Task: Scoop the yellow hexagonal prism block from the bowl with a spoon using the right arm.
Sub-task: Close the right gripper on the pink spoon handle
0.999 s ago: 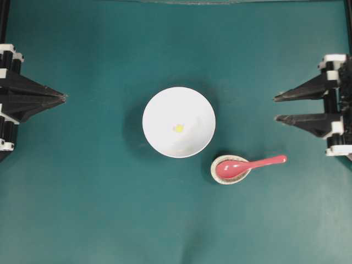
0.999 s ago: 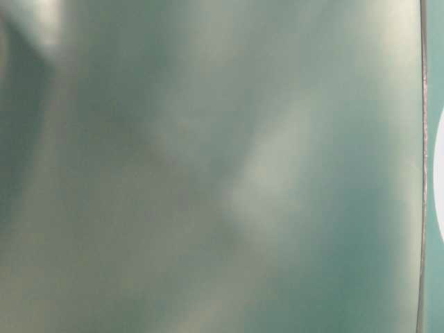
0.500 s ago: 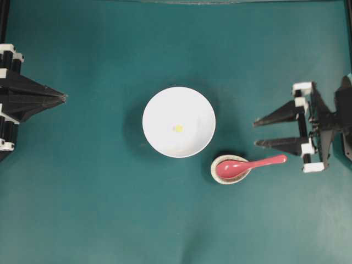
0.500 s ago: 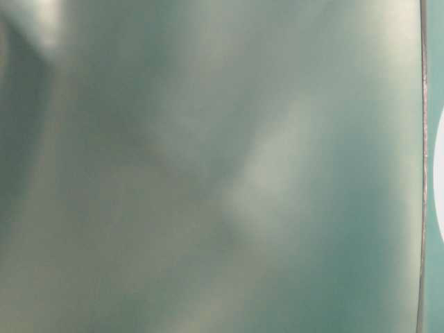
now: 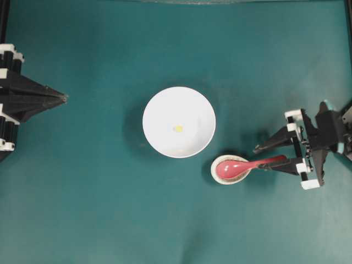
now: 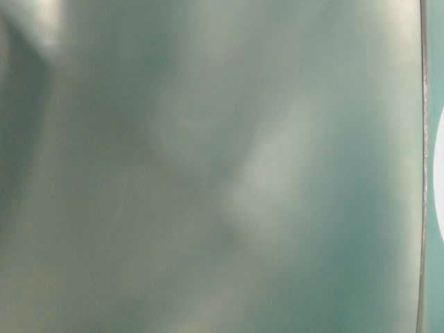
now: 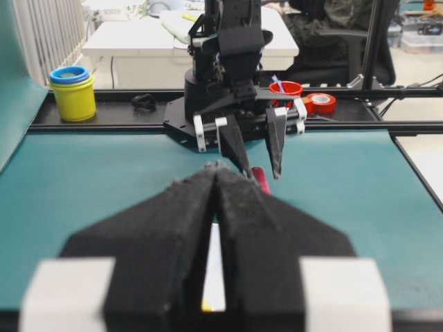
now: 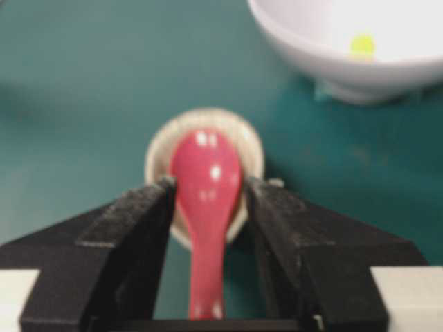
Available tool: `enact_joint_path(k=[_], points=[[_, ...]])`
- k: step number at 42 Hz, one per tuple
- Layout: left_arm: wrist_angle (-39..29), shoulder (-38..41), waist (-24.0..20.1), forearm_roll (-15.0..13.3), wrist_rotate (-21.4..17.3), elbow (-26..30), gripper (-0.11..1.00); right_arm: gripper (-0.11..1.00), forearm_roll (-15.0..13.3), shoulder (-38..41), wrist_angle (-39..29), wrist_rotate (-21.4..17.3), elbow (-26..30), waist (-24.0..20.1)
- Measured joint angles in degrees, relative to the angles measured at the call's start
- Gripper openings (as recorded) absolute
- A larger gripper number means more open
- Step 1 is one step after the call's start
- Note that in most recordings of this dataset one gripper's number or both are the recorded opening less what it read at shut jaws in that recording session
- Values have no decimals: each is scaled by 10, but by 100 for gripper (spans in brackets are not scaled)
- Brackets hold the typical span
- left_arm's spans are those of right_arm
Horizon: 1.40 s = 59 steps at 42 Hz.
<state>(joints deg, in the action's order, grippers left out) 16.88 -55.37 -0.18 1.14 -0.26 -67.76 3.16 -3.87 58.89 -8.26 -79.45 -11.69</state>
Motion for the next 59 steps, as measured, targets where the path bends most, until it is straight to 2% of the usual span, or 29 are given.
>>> enact_joint_path(k=[7,28,44,48,54,59], points=[[-4,0,0,0,0,0,0,51,0,32,1,0,1,0],[-10,0,1,0,1,0,0,51,-2,40,-34,0,2,-14],[-10,0,1,0,0,0,0,50,-2,44,-37,1,5,-17],[-10,0,1,0,0,0,0,45,-2,44,-38,1,5,-17],[-10,0,0,0,0,0,0,22,-2,43,-37,2,6,-17],[-10,0,1,0,0,0,0,21,-2,44,-37,3,5,-17]])
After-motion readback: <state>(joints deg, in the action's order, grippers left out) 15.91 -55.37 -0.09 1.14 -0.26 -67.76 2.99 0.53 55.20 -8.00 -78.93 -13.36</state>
